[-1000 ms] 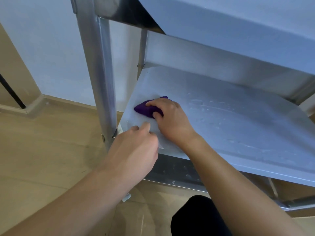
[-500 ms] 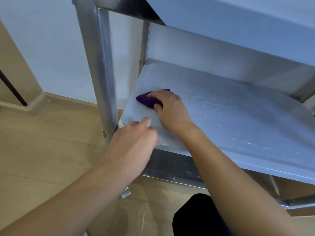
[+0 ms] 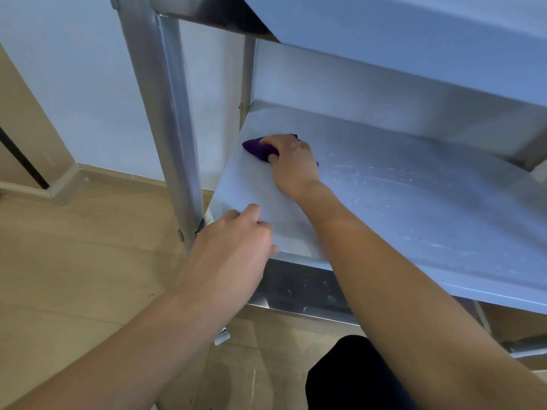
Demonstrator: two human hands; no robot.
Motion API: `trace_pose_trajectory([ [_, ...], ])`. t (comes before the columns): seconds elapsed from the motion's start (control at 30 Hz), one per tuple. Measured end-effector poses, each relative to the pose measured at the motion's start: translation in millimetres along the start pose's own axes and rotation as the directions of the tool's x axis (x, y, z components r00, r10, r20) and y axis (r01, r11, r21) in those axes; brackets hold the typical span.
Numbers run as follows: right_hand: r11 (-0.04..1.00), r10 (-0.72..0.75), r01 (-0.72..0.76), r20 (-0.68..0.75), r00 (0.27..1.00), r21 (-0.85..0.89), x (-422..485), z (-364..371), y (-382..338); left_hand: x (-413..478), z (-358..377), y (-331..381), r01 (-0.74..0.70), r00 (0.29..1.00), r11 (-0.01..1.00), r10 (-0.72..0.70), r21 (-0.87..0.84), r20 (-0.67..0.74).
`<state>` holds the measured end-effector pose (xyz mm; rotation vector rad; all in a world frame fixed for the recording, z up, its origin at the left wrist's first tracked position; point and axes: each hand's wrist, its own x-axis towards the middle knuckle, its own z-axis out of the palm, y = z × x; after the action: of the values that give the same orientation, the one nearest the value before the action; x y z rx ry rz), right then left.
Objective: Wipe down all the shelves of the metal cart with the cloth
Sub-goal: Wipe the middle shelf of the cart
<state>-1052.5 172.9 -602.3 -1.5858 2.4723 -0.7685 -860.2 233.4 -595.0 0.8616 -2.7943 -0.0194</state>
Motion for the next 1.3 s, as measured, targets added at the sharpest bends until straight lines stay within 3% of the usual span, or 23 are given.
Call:
trace_pose_trajectory([
  [0.17, 0.992, -0.124, 0.125, -0.05, 0.991, 0.012, -41.3, 13.1, -11.6, 0.3, -2.4, 2.0, 0.003, 1.0, 1.0, -0.003, -0.011, 0.017],
  [0.6, 0.994, 0.092, -0.091, -0.008, 0.996, 0.055, 58.3, 7.9, 4.7, 1.0, -4.1, 2.8, 0.016, 0.998, 1.0, -0.015, -0.004, 0.055],
  [0.83, 0.999, -0.032, 0.031, 0.071, 0.997, 0.018, -25.8, -11.0, -0.2, -1.0, 0.1, 1.5, 0.013, 1.0, 0.998, -0.013, -0.063, 0.006],
  [0.93, 0.994, -0.105, 0.104, 0.018, 0.994, 0.026, -95.3, -15.8, -2.6, -1.4, 0.3, 3.3, 0.017, 1.0, 0.998, -0.019, -0.054, -0.025],
  [1.03, 0.996, -0.092, 0.092, -0.067, 0.994, -0.006, -135.9, -17.6, -3.2, -0.7, 1.8, 4.9, 0.039, 0.999, 0.999, -0.04, -0.036, -0.028],
  [1.3, 0.999, -0.018, 0.014, -0.127, 0.992, -0.029, -136.3, -26.3, 22.4, 3.6, -1.9, 14.6, 0.052, 0.999, 0.996, -0.052, -0.074, 0.001],
])
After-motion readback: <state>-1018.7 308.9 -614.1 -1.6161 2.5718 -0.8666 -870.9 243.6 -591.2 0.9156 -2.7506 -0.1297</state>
